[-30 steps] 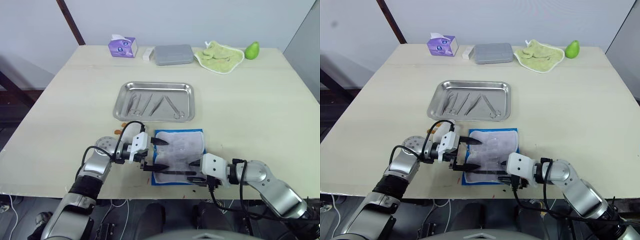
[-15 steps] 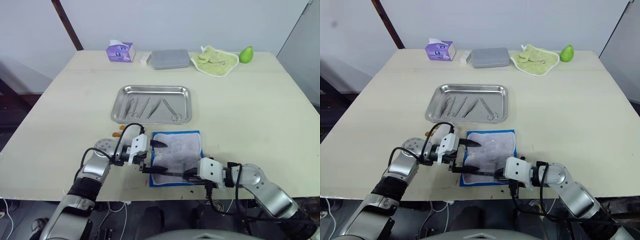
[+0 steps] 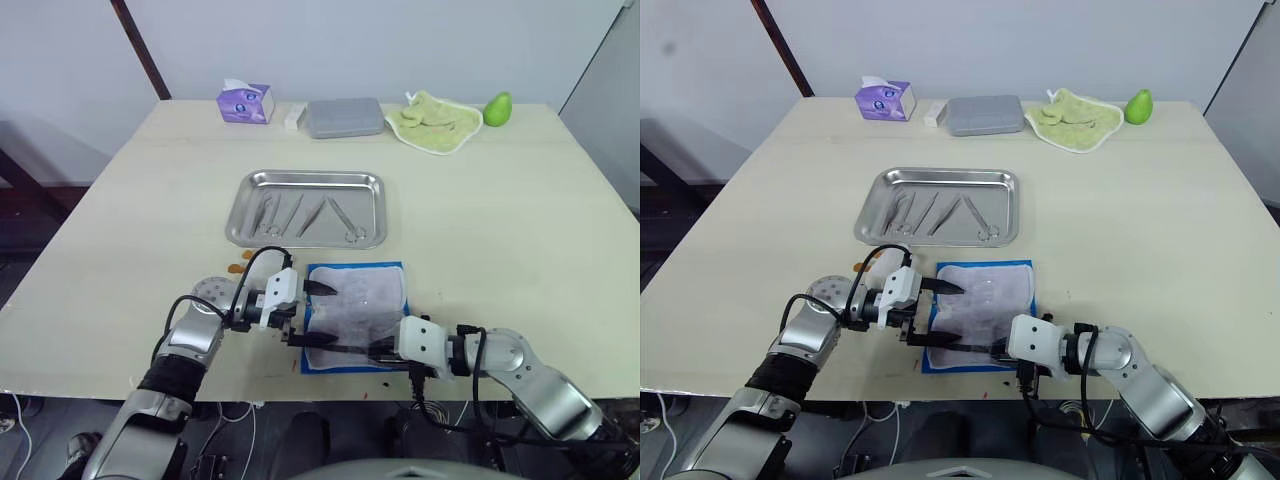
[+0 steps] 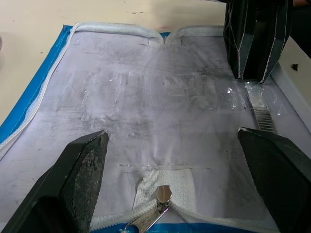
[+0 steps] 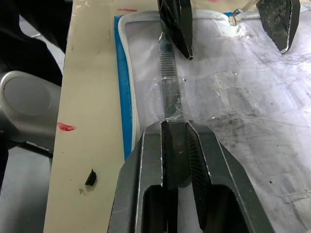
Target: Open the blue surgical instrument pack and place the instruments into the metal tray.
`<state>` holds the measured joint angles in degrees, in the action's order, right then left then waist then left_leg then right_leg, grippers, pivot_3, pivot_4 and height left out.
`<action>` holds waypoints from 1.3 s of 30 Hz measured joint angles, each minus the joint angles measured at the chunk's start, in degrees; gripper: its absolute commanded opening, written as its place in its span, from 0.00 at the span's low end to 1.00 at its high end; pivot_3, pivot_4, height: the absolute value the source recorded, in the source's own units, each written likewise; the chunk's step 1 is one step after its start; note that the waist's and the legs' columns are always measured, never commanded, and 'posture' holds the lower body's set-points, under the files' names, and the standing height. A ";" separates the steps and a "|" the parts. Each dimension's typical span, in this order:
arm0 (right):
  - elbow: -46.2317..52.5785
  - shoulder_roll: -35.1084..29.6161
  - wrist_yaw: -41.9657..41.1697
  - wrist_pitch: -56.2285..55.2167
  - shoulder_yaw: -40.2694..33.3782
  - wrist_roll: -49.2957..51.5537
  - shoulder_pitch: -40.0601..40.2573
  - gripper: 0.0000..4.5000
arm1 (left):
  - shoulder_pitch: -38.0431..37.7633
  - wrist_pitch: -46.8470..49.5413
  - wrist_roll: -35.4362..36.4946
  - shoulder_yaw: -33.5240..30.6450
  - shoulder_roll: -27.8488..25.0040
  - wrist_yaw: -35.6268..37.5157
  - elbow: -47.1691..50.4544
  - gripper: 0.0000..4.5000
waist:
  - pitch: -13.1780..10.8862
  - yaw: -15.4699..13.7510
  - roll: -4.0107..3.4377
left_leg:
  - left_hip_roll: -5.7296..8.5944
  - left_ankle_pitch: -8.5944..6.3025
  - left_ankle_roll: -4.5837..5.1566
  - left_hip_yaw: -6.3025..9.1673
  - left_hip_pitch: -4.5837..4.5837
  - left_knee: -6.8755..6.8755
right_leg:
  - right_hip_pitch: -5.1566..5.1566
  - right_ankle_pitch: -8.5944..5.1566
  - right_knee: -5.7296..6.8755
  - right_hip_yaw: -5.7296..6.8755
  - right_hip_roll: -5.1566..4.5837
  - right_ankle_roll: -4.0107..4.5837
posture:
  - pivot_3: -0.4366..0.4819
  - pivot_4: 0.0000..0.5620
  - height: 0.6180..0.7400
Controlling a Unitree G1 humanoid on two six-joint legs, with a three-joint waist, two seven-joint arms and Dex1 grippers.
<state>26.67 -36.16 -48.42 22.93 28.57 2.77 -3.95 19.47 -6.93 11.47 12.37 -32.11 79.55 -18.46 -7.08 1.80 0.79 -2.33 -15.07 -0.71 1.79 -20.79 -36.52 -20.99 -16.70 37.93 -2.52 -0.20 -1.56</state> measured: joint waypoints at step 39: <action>16.28 -11.55 -3.64 25.72 -2.25 4.35 -11.28 0.01 | 1.64 -0.98 -0.06 1.12 0.35 -0.42 -0.21 1.00 | -0.83 -1.10 -0.27 | 0.06 0.01 -0.01 0.18 -0.98 -0.38 | -0.67 0.03 0.06 0.18 -0.04 -0.05 | 0.48 0.27 1.00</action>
<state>42.95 -47.71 -52.06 48.65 26.32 7.12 -15.23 21.11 -7.91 11.40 13.49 -31.76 79.13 -18.67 -7.91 0.70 0.52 -2.27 -15.07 -0.71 1.98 -21.77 -36.91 -21.66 -16.66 37.99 -2.34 -0.24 -1.61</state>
